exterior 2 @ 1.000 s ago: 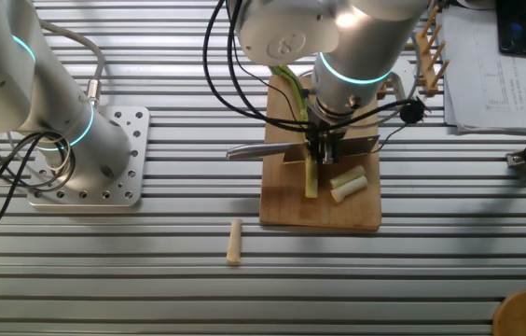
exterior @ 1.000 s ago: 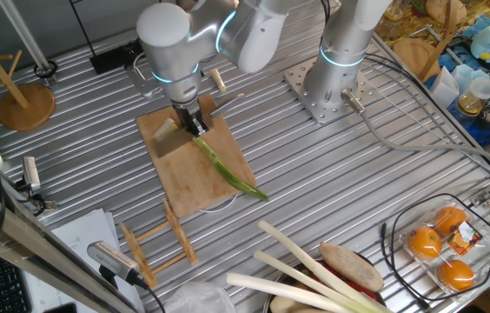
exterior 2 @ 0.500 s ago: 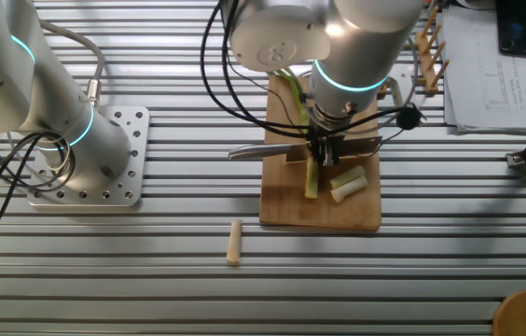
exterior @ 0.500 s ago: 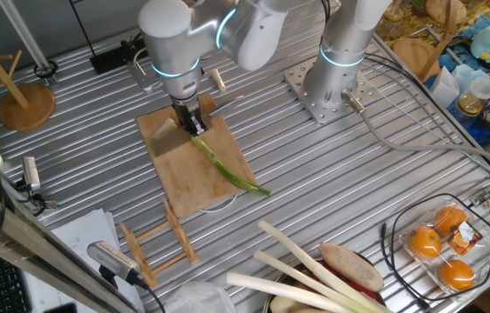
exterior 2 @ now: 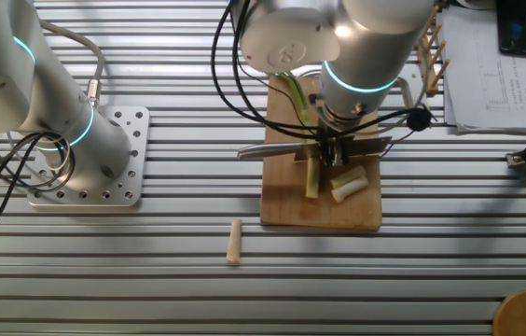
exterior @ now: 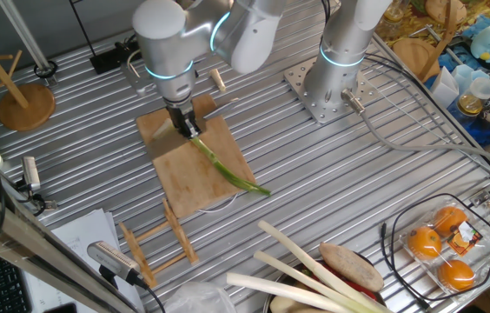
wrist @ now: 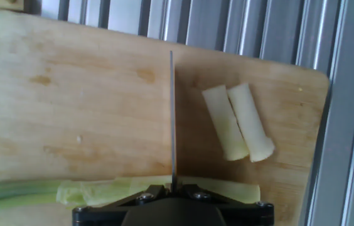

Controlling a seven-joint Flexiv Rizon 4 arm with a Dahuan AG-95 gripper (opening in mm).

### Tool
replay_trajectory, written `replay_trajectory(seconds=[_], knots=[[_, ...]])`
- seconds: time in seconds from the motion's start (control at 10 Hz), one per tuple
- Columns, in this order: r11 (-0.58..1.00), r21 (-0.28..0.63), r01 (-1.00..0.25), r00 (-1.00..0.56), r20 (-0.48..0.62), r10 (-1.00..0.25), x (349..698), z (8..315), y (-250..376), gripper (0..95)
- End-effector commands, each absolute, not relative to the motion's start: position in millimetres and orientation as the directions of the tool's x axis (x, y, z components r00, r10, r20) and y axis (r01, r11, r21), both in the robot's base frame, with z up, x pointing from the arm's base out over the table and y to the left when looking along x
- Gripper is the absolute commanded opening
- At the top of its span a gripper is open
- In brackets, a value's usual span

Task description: Chop the scallions

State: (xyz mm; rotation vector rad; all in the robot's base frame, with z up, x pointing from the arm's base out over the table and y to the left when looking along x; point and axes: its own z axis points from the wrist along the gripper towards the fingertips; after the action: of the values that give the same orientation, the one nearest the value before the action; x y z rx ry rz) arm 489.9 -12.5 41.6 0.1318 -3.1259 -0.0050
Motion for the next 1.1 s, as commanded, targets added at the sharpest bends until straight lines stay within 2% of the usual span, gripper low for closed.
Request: replay_trajectory(seconds=[0.1, 0.6, 1.1], knots=[[0.997, 0.009, -0.08, -0.996, 0.023, -0.08, 496, 43, -11, 0.0], [0.997, 0.01, -0.078, -0.997, 0.019, -0.078, 506, 44, -8, 0.0], [0.998, 0.006, -0.066, -0.994, 0.09, -0.066, 504, 42, -9, 0.0]])
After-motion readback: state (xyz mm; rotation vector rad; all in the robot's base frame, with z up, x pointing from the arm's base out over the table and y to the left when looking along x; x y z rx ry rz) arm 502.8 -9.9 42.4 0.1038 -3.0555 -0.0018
